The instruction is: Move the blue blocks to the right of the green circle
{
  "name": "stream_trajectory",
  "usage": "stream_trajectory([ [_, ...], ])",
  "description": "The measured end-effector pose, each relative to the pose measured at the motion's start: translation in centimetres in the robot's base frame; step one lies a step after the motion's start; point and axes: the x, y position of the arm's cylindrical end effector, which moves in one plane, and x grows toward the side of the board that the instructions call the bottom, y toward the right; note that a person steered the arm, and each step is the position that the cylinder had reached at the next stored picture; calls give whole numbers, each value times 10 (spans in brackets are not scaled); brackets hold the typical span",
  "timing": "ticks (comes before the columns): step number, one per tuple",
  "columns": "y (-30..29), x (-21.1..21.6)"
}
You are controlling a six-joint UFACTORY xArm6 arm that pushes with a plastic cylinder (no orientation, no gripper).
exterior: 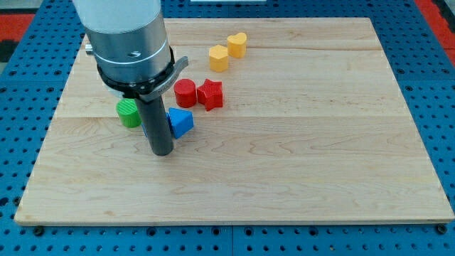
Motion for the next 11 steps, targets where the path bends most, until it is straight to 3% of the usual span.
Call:
stream_trajectory([
  [2, 109, -31],
  [4, 61, -41],
  [8, 46, -56],
  [9, 54, -45],
  [10, 54, -1],
  [11, 18, 29],
])
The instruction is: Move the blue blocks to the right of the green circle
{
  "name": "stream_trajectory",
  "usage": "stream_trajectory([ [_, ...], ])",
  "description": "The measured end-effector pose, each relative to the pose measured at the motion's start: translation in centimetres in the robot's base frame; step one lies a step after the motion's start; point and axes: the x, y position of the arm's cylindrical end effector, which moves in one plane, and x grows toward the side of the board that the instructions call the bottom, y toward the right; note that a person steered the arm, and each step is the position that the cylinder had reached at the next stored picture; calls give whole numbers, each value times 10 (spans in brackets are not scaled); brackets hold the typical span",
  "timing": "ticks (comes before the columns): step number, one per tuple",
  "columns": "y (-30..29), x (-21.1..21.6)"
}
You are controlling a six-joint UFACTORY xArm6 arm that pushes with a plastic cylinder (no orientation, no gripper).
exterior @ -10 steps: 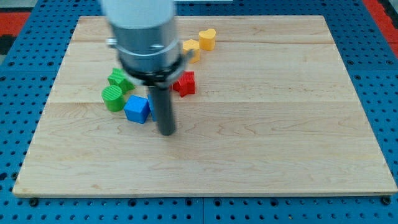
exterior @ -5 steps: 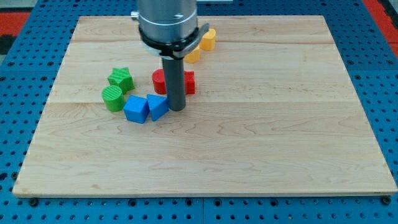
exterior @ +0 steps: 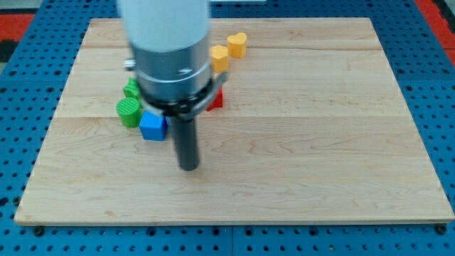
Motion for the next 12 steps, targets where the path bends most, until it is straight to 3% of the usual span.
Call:
stream_trajectory([
  [3, -51, -42],
  [7, -51, -49],
  [9, 23, -38],
  [11, 84, -82],
  [12, 85, -88],
])
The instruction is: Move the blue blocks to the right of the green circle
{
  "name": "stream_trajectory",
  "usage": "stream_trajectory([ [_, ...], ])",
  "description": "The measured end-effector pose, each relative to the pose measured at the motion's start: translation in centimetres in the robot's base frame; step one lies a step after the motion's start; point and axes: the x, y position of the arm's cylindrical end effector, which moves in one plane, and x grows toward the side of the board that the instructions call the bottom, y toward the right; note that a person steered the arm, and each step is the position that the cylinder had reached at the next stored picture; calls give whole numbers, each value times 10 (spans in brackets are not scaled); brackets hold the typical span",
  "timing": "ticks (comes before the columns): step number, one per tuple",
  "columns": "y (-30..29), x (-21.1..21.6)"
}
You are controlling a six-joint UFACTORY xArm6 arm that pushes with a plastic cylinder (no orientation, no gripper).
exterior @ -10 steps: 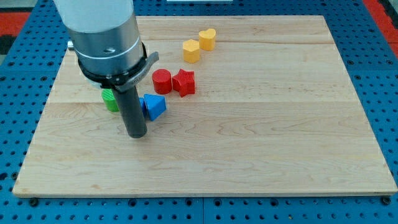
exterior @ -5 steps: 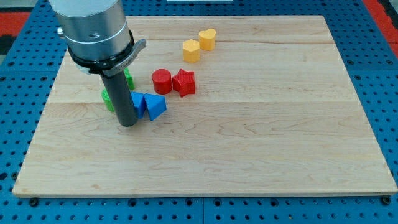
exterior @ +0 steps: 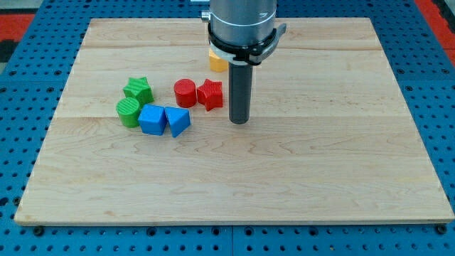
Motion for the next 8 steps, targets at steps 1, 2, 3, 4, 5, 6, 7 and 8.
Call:
stream_trajectory([
  [1, -28, 0],
  [2, -53, -6],
  [3, -68, -1],
  [4, -65, 13],
  [5, -29, 20],
  [6, 73, -4],
  [7, 159, -23],
  [8, 162, -123],
])
